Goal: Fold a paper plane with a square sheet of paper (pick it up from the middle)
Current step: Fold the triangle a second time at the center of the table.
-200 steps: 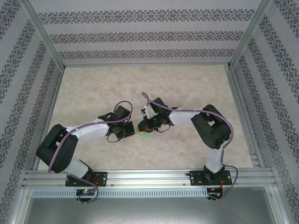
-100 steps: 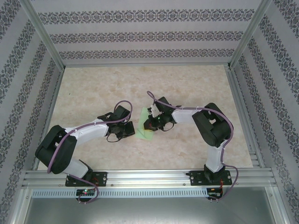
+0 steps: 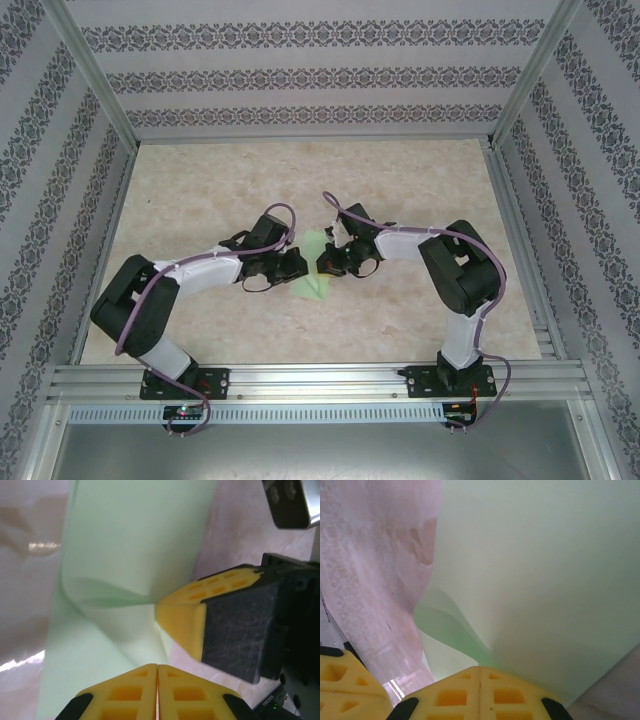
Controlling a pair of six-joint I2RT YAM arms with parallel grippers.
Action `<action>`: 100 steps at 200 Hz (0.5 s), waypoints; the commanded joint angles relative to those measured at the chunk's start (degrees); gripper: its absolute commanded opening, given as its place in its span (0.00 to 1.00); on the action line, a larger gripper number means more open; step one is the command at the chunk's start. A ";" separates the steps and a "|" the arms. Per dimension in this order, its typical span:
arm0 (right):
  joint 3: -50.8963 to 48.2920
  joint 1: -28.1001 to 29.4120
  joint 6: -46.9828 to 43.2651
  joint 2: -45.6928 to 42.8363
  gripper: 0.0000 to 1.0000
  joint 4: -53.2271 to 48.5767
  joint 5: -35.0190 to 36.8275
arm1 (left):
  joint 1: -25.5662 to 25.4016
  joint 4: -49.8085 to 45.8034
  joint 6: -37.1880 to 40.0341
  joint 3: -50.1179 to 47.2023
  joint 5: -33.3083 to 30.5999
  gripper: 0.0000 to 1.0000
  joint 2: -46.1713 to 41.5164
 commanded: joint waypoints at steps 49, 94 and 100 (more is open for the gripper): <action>-1.96 -2.03 -2.12 -3.60 0.05 -0.65 2.25 | -1.30 2.93 1.43 3.86 1.65 0.09 4.68; -1.98 -2.29 -2.29 -3.31 0.05 -1.11 3.39 | -1.38 2.24 2.08 5.34 1.96 0.09 6.79; -2.03 -2.39 -2.34 -3.32 0.05 -1.18 3.52 | -1.38 2.32 2.13 5.54 2.02 0.09 7.08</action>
